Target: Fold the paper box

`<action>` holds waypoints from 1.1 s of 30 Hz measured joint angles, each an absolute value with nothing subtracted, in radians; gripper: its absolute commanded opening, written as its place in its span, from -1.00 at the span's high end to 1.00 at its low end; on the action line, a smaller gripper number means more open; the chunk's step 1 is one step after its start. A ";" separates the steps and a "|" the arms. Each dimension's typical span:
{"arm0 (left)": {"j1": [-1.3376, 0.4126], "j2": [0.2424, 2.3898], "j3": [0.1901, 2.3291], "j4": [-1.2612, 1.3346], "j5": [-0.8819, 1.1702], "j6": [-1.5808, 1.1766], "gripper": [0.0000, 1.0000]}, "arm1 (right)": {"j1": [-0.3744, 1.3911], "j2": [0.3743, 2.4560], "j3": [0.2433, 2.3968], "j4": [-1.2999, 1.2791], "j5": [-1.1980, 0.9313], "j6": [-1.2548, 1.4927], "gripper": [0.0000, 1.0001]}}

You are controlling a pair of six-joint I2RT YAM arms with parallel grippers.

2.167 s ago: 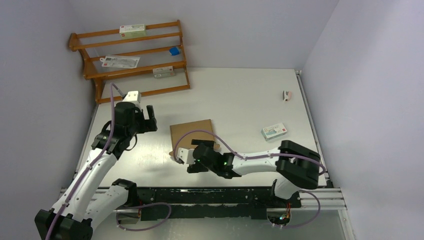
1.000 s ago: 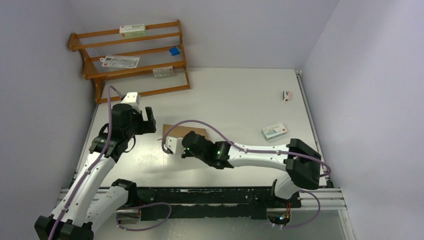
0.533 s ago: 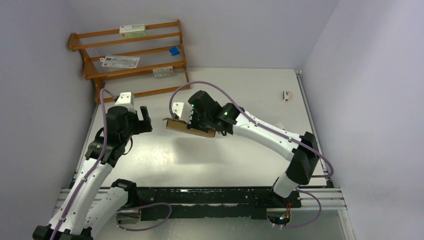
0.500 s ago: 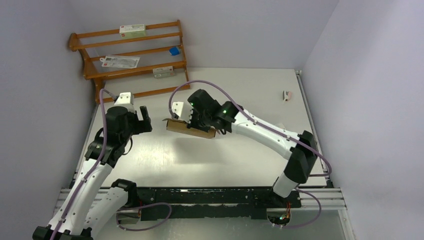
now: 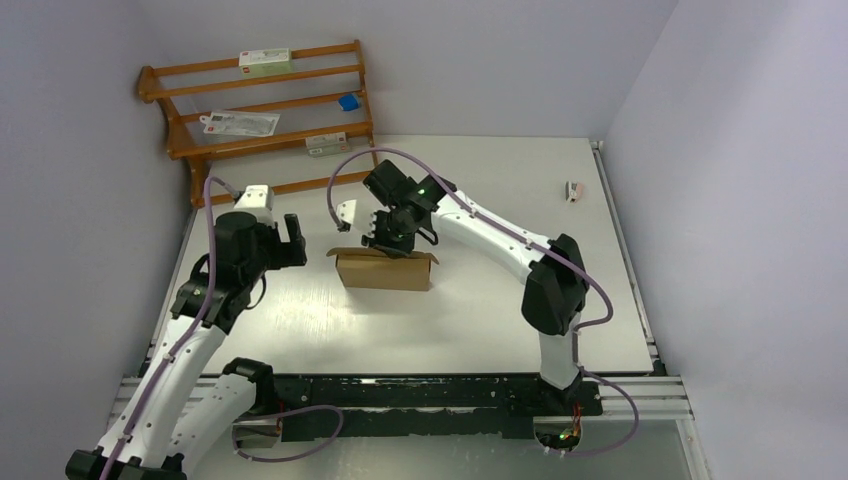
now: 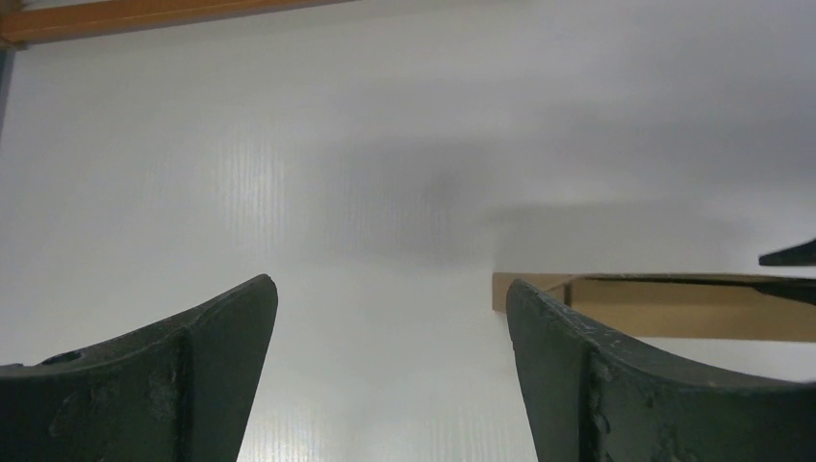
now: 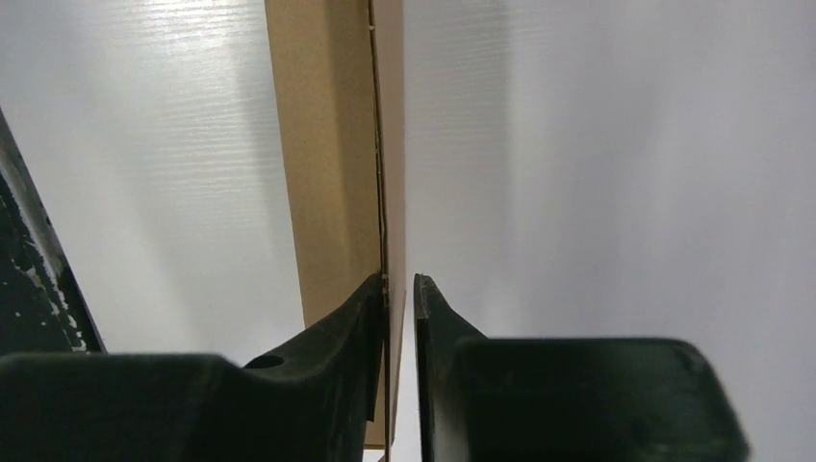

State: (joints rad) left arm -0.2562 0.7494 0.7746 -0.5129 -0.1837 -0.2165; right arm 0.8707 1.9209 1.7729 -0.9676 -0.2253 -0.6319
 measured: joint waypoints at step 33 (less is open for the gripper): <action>-0.255 0.919 0.849 -0.504 0.142 -0.081 -0.73 | 0.830 1.409 1.262 -0.572 0.087 -0.168 -0.32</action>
State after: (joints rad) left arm -0.2554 0.9188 0.8490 -0.5041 0.1425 -0.0807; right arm 0.8299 1.4090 1.2621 -0.5724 0.0868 -0.1684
